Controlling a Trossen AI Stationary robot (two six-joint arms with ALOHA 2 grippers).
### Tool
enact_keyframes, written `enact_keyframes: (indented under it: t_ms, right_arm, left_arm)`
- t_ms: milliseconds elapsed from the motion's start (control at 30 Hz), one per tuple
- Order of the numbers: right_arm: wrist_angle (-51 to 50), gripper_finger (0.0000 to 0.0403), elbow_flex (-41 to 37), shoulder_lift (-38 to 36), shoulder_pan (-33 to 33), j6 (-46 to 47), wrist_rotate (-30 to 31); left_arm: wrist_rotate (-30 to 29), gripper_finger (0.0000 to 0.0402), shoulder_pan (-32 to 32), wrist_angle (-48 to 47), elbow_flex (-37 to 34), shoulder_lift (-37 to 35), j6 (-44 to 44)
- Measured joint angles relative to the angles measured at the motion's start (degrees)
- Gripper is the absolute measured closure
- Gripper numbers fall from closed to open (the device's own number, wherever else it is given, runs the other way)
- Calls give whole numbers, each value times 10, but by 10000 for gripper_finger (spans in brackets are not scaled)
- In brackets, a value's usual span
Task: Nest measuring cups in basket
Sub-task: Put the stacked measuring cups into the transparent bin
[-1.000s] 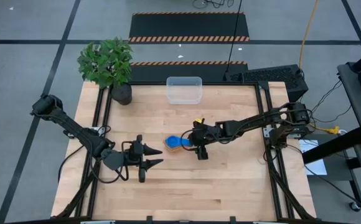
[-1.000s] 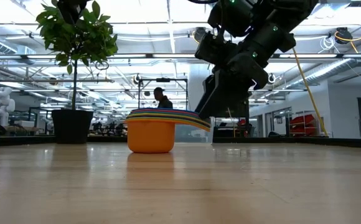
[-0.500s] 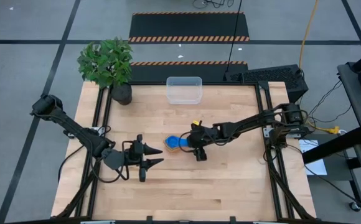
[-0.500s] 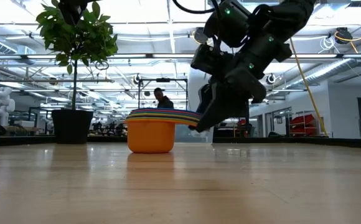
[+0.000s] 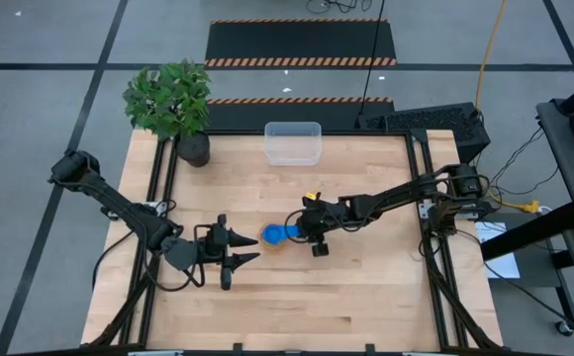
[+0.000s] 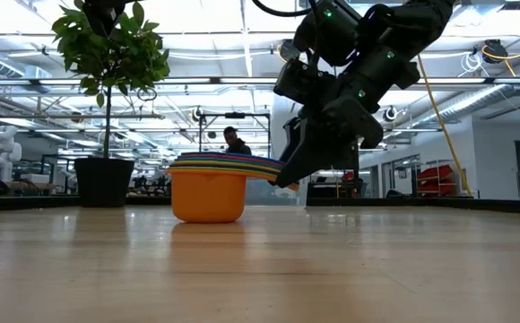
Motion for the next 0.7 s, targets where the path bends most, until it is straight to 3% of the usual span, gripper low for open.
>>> enact_keyframes:
  t_ms: [233, 433, 700]
  right_arm:
    - [0, 284, 0, -2, 0, -18, 44]
    - [-3, 282, 0, -48, -9, -47, 45]
    - [5, 283, 0, -131, -91, -146, 41]
  left_arm:
    - [0, 243, 0, 0, 0, 0, 0]
    - [0, 243, 0, 0, 0, 0, 0]
    - [0, 243, 6, 2, 0, 0, 31]
